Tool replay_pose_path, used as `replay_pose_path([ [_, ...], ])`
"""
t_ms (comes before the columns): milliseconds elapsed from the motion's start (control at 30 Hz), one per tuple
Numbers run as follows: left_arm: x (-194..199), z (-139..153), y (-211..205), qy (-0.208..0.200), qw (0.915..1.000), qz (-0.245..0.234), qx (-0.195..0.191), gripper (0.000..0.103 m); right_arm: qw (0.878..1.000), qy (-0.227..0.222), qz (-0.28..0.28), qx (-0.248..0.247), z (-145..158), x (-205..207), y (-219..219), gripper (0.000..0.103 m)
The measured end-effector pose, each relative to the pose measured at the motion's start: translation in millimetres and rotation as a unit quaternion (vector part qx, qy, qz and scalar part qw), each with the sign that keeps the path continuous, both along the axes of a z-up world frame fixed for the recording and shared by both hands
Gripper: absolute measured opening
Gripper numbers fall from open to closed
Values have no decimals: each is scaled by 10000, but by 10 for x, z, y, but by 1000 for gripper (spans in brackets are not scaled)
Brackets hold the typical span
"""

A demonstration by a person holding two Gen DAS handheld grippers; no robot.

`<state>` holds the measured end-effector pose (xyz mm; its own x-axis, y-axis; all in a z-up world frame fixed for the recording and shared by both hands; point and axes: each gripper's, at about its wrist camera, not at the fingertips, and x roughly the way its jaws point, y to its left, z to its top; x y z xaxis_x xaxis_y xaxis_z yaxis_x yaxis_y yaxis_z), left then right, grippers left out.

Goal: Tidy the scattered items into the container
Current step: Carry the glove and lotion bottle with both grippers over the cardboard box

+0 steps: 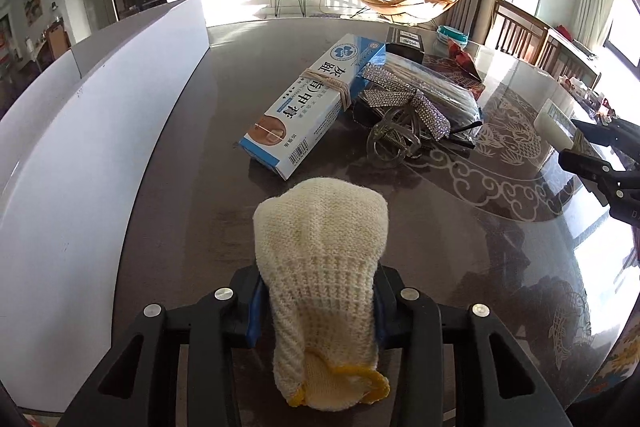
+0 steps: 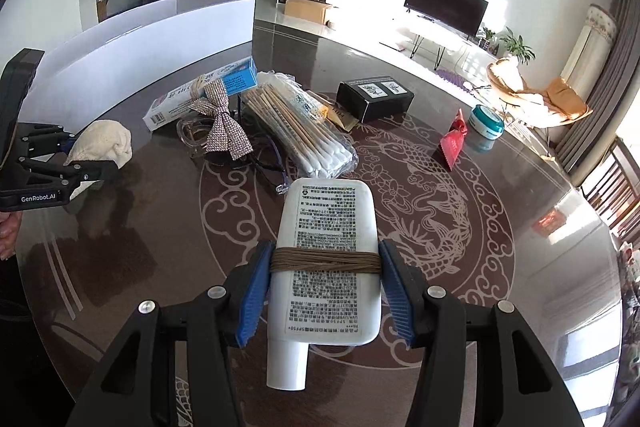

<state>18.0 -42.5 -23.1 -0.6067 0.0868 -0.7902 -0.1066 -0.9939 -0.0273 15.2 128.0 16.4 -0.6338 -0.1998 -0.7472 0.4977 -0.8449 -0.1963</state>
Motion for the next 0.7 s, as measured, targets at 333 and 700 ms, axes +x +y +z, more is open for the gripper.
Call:
replay_pose_path([
  [333, 64, 308, -116, 279, 9995, 72, 150, 41, 9992, 224, 189, 273, 123, 42, -221, 54],
  [700, 138, 751, -475, 582, 9973, 298, 325, 41, 9941, 649, 619, 611, 469, 17, -742, 54],
])
